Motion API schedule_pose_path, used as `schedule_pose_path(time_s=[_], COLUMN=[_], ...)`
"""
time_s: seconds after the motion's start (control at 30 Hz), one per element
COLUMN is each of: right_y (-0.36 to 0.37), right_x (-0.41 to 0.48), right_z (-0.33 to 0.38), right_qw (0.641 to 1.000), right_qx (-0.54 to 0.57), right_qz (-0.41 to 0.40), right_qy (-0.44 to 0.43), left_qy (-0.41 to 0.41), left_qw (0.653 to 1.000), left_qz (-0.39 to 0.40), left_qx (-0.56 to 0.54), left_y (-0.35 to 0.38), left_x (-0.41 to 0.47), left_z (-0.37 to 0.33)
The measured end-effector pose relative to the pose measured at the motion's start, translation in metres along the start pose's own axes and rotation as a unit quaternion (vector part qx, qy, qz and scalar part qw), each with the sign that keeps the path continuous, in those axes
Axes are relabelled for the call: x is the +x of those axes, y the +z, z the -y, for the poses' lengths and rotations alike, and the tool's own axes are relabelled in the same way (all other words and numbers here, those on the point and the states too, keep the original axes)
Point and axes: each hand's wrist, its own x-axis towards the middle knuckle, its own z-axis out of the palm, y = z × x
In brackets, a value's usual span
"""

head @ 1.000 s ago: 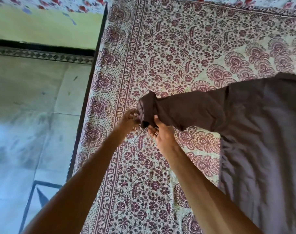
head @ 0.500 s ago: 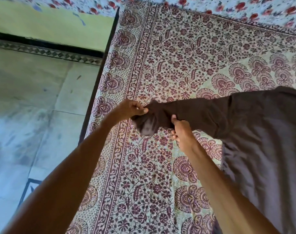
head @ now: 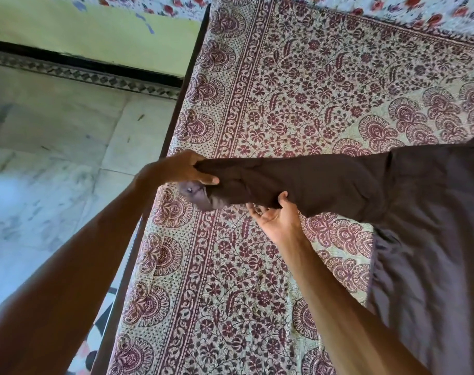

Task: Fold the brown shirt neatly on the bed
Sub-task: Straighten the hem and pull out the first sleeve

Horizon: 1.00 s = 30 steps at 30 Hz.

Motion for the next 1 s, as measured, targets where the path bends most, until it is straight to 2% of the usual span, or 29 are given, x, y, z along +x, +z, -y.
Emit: schedule_pose_path(time_s=[0.07, 0.13, 0.2, 0.27, 0.33, 0.37, 0.43, 0.53, 0.6, 0.63, 0.7, 0.77, 0.83, 0.9, 0.93, 1.0], right_y=[0.001, 0.001, -0.001, -0.003, -0.006, -0.009, -0.019, -0.036, -0.057, -0.067, -0.087, -0.105, -0.120, -0.134, -0.138, -0.143], right_x=[0.001, 0.001, -0.004, -0.012, -0.019, -0.020, -0.018, -0.016, -0.008, -0.004, 0.002, 0.004, 0.004, 0.007, 0.010, 0.018], right_z=[-0.005, -0.009, -0.010, -0.008, -0.002, 0.003, 0.021, 0.059, 0.086, 0.097, 0.124, 0.156, 0.188, 0.219, 0.233, 0.251], right_qw=[0.998, 0.984, 0.944, 0.879, 0.807, 0.761, 0.641, 0.468, 0.357, 0.334, 0.321, 0.313, 0.308, 0.318, 0.319, 0.301], right_qx=[-0.055, -0.170, -0.321, -0.469, -0.581, -0.633, -0.722, -0.773, -0.811, -0.821, -0.822, -0.820, -0.822, -0.827, -0.835, -0.857], right_qz=[-0.006, -0.025, -0.040, -0.066, -0.107, -0.132, -0.174, -0.191, -0.208, -0.218, -0.226, -0.222, -0.224, -0.220, -0.209, -0.187], right_qy=[0.014, 0.042, 0.065, 0.052, 0.001, -0.051, -0.193, -0.383, -0.415, -0.409, -0.412, -0.424, -0.423, -0.408, -0.398, -0.374], left_qy=[-0.041, -0.119, -0.201, -0.235, -0.201, -0.168, -0.094, -0.012, -0.026, -0.061, -0.154, -0.243, -0.261, -0.172, -0.101, 0.013], left_qw=[0.996, 0.976, 0.944, 0.913, 0.899, 0.899, 0.909, 0.938, 0.954, 0.956, 0.947, 0.921, 0.898, 0.902, 0.914, 0.940], left_qz=[-0.022, -0.046, -0.115, -0.193, -0.264, -0.290, -0.314, -0.277, -0.249, -0.249, -0.270, -0.305, -0.352, -0.397, -0.391, -0.329], left_qx=[0.072, 0.179, 0.236, 0.272, 0.286, 0.283, 0.259, 0.206, 0.164, 0.143, 0.084, 0.005, -0.026, 0.017, 0.044, 0.085], left_y=[-0.012, -0.015, -0.005, 0.014, 0.038, 0.052, 0.082, 0.127, 0.149, 0.155, 0.160, 0.155, 0.150, 0.157, 0.165, 0.188], left_x=[0.001, 0.004, 0.006, 0.008, 0.010, 0.014, 0.022, 0.037, 0.047, 0.051, 0.059, 0.062, 0.066, 0.078, 0.085, 0.099], left_z=[0.011, 0.023, 0.030, 0.024, 0.008, -0.001, -0.023, -0.055, -0.065, -0.061, -0.055, -0.058, -0.075, -0.100, -0.116, -0.139])
